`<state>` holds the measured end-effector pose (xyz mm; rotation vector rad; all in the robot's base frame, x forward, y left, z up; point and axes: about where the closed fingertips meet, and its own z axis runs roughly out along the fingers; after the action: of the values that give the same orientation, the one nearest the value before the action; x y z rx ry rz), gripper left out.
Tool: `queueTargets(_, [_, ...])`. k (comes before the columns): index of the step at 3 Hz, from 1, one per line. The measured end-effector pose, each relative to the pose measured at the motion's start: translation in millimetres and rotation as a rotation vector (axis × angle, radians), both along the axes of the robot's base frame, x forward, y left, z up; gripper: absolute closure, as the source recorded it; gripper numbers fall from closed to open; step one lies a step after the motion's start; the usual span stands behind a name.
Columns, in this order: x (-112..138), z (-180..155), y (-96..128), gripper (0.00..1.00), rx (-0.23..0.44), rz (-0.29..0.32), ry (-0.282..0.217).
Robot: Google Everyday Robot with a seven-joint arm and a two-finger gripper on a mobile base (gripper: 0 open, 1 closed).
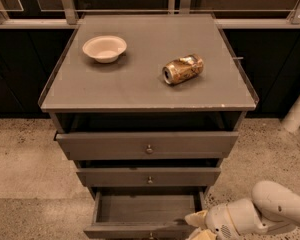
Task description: Close bottom drawer
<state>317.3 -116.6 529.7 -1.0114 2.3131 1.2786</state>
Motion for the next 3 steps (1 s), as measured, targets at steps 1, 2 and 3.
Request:
queueTargets(1, [1.2,3.7,-1.1,0.41,-0.006,0.001,-0.007])
queueTargets(2, [6.8,-24.2,1.5,0.64,0.036,-0.035,0.018])
queueTargets(3, [35.2,-88.0,9.8,0.88,0.085,-0.091,0.036])
